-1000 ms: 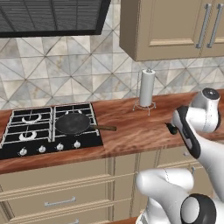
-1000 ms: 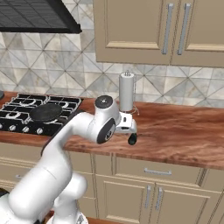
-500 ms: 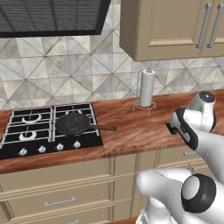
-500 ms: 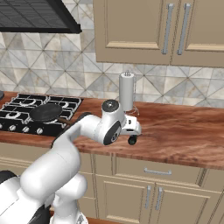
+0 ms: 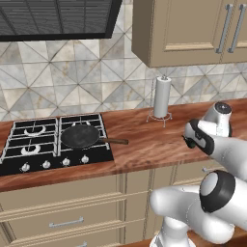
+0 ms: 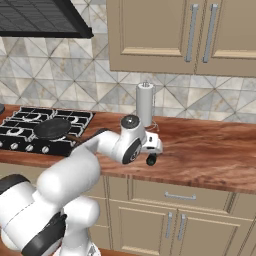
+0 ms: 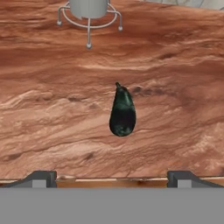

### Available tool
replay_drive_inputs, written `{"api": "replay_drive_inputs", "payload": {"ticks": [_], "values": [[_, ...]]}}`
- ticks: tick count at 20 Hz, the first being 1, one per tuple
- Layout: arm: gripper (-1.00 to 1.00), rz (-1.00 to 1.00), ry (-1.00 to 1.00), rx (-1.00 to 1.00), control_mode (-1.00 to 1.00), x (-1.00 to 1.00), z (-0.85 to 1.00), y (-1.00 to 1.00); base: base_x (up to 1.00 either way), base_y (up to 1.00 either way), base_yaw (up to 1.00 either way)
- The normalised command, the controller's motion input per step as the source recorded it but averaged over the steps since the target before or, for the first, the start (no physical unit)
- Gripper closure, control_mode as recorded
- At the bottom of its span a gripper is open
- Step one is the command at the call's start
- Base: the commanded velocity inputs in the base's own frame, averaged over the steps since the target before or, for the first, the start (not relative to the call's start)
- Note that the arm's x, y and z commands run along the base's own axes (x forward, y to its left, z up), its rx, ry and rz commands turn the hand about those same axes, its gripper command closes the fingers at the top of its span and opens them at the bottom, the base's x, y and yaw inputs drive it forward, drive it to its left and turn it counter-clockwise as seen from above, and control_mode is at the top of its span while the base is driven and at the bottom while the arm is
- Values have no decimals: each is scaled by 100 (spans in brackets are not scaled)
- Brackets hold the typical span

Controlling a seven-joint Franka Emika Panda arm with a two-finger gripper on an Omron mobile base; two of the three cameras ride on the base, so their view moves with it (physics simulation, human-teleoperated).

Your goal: Place both pans onto different burners. Then place the eggplant and the steak on different pans.

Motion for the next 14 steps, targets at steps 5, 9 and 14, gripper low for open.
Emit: {"api": "replay_drive_inputs", "payload": {"ticks": [5,9,14], "values": [[-100,0,1,1,-100,13,-16,-10,0,0,0],[-100,0,2,2,-100,7,-28,-4,0,0,0],[-100,0,0,0,-100,18,-18,0,0,0,0]]}}
